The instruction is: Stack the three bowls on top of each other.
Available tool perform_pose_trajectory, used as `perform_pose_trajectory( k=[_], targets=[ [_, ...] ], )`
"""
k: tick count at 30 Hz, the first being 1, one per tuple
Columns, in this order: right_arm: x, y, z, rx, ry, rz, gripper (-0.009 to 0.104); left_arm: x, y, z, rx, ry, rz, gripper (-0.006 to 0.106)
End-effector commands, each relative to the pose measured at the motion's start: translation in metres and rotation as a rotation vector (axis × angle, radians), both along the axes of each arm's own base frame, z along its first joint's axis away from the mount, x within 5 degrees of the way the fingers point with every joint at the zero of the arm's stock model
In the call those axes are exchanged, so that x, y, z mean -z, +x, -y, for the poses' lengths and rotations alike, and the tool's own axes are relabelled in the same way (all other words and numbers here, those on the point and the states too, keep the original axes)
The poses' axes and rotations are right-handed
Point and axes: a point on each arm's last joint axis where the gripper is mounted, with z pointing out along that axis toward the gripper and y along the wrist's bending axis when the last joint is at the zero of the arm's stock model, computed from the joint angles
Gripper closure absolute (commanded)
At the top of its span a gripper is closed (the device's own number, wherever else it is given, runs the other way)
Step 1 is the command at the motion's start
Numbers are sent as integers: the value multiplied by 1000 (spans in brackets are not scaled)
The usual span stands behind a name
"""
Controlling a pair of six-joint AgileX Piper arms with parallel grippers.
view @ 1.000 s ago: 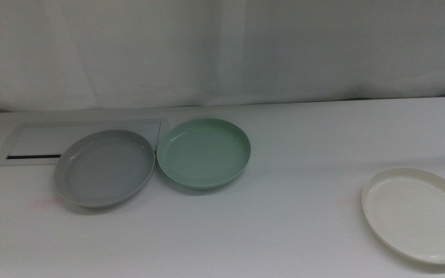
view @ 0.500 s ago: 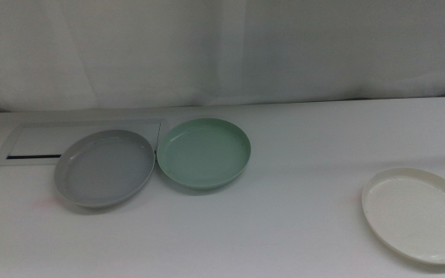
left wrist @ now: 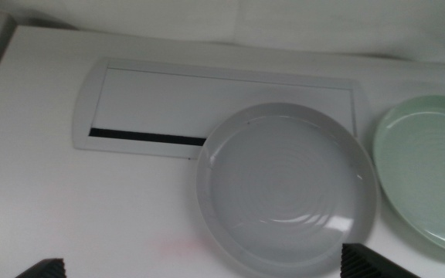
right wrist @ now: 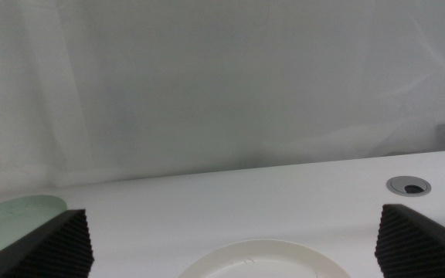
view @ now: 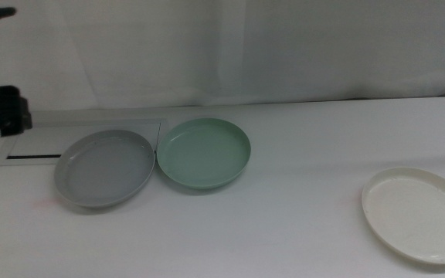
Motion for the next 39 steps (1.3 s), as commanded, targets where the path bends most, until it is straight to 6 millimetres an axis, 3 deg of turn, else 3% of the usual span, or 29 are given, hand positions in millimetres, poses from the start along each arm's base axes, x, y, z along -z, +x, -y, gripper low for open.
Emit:
perform_pose_trajectory(
  k=[1, 4, 9, 14, 16, 21, 26, 39],
  targets=[
    [11, -1, 0, 0, -6, 8, -7, 5, 24, -1, 7, 20, -37, 8],
    [10, -1, 0, 0, -6, 10, -7, 27, 63, -4, 9, 40, -131, 8],
    [10, -1, 0, -1, -5, 16, -7, 64, 95, -6, 11, 36, -255, 8],
    [10, -1, 0, -1, -5, 16, -7, 103, 114, -6, 22, 36, -360, 8],
    [10, -1, 0, -1, -5, 16, -7, 129, 122, -7, 21, 30, -422, 8],
    [10, -1, 0, -1, -5, 16, -7, 162, 129, -12, -6, -13, -484, 8],
    [9, -1, 0, -3, 0, 22, -7, 182, 135, -15, -9, -24, -495, 8],
    [9, -1, 0, -3, 0, 22, -7, 198, 138, -12, -19, -74, -509, 9]
  ],
)
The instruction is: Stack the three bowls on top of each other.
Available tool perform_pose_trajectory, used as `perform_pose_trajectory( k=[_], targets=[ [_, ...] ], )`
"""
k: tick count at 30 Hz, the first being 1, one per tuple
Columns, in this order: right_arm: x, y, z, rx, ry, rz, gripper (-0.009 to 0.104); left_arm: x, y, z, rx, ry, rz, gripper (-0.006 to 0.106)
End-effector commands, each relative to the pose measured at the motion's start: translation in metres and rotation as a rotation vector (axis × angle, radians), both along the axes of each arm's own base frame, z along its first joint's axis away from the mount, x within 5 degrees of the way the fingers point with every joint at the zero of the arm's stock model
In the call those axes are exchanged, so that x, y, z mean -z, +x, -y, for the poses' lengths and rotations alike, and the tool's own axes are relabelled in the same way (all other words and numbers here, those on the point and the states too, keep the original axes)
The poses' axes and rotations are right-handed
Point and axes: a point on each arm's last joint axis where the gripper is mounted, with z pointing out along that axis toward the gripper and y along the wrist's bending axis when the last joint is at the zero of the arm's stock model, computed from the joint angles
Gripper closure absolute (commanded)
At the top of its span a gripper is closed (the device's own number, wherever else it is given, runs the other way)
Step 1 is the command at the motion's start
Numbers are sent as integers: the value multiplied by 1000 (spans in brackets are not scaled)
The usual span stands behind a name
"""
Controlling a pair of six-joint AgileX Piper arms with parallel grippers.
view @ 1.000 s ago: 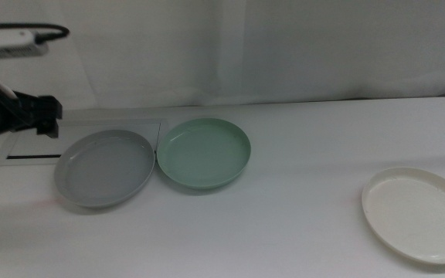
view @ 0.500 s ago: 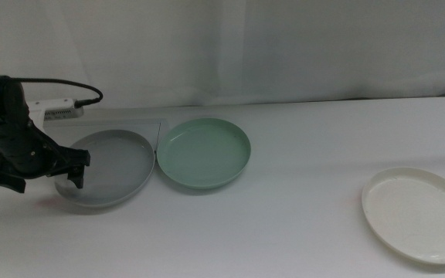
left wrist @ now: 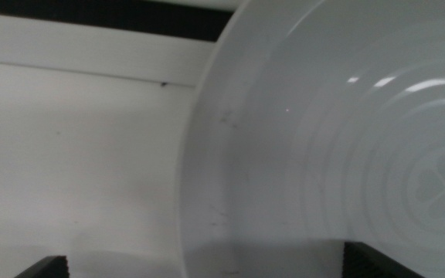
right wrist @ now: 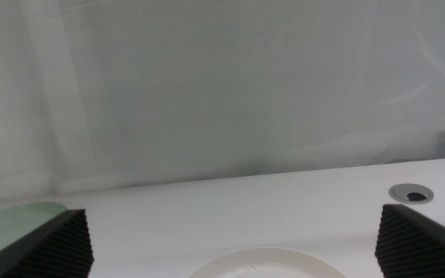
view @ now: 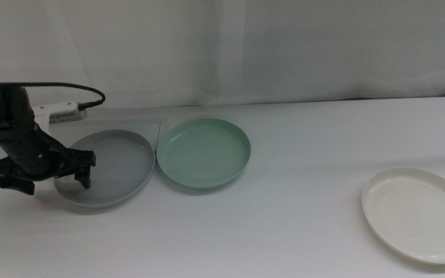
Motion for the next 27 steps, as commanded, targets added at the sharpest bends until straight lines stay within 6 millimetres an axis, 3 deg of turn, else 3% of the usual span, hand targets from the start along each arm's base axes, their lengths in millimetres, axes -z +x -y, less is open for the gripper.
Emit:
perform_pose_trajectory(
  k=[1, 5, 9, 10, 20, 23, 27],
  targets=[
    [11, -1, 0, 1, -5, 4, -7, 7, 1, 2, -19, -27, -6, 10],
    [11, -1, 0, 1, -5, 4, -7, 7, 1, 3, -37, -51, -5, 32],
    [11, -1, 0, 1, -2, 3, -7, 9, 1, 3, -46, -53, -12, 94],
    [11, -1, 0, 1, -2, 3, -7, 10, 1, 3, -48, -55, -14, 103],
    [11, -1, 0, 1, -2, 3, -7, 13, 3, 4, -70, -69, -4, 103],
    [11, -1, 0, 1, -2, 3, -7, 0, 3, 4, -82, -70, 32, 103],
    [11, -1, 0, 1, -2, 3, -7, -32, 1, 4, -79, -67, 123, 103]
  ],
)
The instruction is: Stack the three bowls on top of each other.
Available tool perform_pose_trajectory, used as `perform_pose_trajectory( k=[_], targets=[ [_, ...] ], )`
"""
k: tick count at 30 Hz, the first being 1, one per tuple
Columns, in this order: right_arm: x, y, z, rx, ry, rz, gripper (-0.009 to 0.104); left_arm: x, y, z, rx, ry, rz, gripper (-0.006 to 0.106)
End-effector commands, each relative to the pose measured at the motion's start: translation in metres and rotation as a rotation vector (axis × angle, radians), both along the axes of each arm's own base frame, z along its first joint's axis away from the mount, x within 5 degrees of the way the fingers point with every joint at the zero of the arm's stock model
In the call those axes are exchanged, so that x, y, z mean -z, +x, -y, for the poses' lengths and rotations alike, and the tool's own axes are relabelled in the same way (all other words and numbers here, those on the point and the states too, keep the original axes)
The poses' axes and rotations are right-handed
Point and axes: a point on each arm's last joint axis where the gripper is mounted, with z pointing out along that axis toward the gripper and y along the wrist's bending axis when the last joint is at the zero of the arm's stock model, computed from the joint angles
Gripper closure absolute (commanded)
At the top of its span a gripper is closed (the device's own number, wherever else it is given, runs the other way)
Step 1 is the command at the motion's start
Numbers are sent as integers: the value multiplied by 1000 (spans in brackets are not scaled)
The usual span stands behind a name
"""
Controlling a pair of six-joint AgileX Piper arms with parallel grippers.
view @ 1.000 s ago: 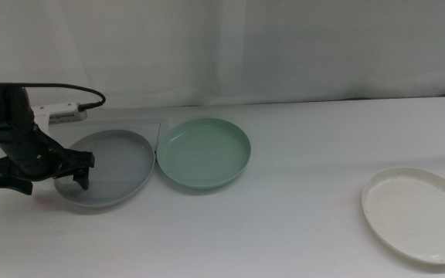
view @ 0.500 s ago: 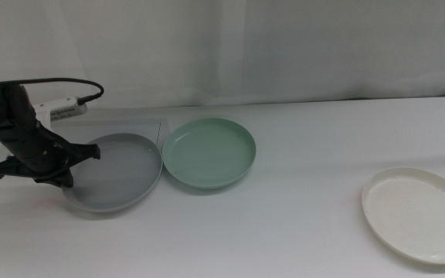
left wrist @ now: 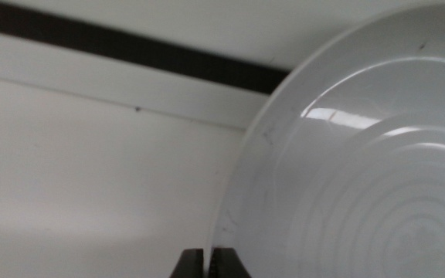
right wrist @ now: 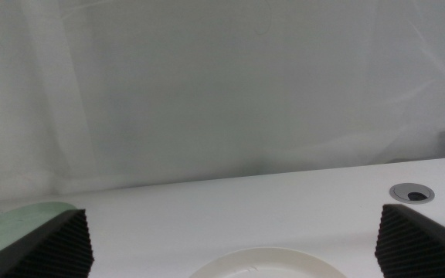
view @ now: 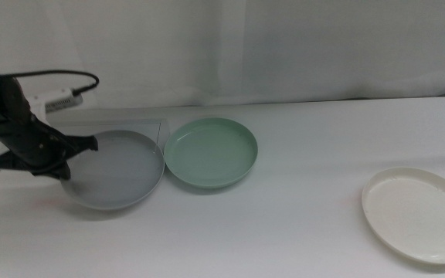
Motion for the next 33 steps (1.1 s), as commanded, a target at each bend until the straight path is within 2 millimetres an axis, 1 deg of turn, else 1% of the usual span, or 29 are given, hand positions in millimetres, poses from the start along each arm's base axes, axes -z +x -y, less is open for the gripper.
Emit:
perform_pose_trajectory(
  k=[1, 6, 9, 11, 15, 17, 18, 19, 21, 22, 23, 25, 29, 33],
  targets=[
    [11, -1, 0, 0, -5, 4, -7, -23, -3, 1, -2, 8, 67, 103],
    [11, -1, 0, 0, -5, 4, -7, -77, -15, 2, -2, 18, 203, 103],
    [11, -1, 0, 0, -5, 4, -7, -109, -27, 2, -2, 23, 282, 103],
    [11, -1, 0, 0, -5, 4, -7, -126, -36, 3, -2, 22, 314, 103],
    [11, -1, 0, 0, -5, 4, -7, -156, -56, 7, 3, 1, 360, 103],
    [11, -1, 0, 0, -5, 4, -7, -167, -65, 12, 29, -23, 376, 103],
    [11, -1, 0, 0, -5, 4, -7, -172, -69, 17, 43, -50, 384, 103],
    [11, -1, 0, 0, -5, 4, -7, -178, -74, 28, 84, -76, 387, 103],
    [11, -1, 0, 0, -5, 4, -7, -180, -78, 44, 136, -85, 384, 103],
    [11, -1, 0, 0, -5, 4, -7, -179, -79, 55, 172, -90, 378, 103],
    [11, -1, 0, 0, -5, 4, -7, -177, -81, 80, 250, -100, 369, 103],
    [11, -1, 0, 0, -5, 4, -7, -173, -82, 105, 302, -107, 365, 103],
    [11, -1, 0, 0, -5, 4, -7, -161, -86, 146, 392, -67, 335, 103],
    [11, -1, 0, 0, -5, 4, -7, -142, -90, 176, 458, -70, 284, 103]
  ],
)
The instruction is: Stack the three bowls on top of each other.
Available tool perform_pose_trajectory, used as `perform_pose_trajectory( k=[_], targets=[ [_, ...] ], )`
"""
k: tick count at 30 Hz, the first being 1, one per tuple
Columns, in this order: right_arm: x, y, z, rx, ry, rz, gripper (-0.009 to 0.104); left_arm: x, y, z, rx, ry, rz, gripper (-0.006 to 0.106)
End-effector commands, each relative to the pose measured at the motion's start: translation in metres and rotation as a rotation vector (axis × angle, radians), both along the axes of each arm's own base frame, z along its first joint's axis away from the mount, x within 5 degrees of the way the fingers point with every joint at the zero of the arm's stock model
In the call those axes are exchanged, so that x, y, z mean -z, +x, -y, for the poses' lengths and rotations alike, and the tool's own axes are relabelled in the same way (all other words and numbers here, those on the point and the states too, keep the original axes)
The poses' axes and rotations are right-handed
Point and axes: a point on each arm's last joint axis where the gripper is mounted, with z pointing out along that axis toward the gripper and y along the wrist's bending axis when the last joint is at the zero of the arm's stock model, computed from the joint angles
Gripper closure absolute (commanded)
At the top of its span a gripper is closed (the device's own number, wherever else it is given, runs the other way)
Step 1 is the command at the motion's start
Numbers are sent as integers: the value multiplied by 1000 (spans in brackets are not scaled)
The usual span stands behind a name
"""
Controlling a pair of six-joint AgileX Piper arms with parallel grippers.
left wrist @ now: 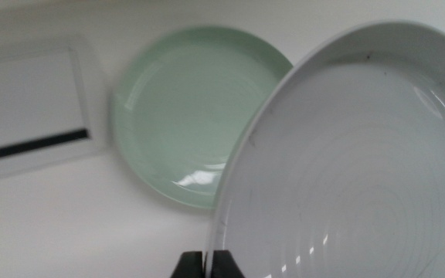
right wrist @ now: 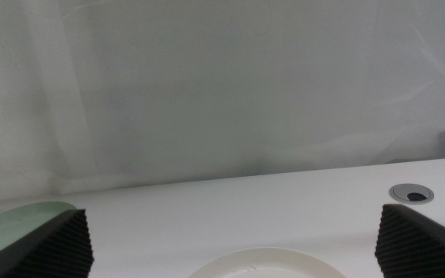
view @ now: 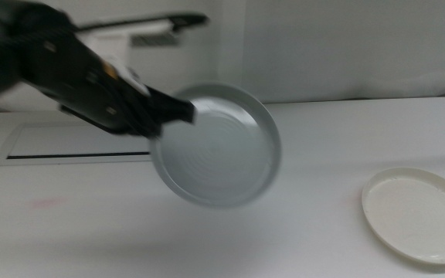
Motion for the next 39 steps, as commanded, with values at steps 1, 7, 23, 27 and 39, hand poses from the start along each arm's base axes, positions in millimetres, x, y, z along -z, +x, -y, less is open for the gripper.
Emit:
perform_pose_trajectory(
  k=[1, 7, 23, 27, 39],
  targets=[
    [11, -1, 0, 1, -2, 3, -7, 14, -2, 16, 13, -6, -20, 103],
    [11, -1, 0, 1, -2, 3, -7, 78, -18, 34, 3, -74, -142, 103],
    [11, -1, 0, 1, -2, 3, -7, 151, -19, 47, -37, -69, -216, 103],
    [11, -1, 0, 1, -2, 3, -7, 159, -17, 48, -41, -62, -223, 103],
    [11, -1, 0, 1, -2, 3, -7, 166, -12, 50, -43, -69, -193, 98]
  ],
)
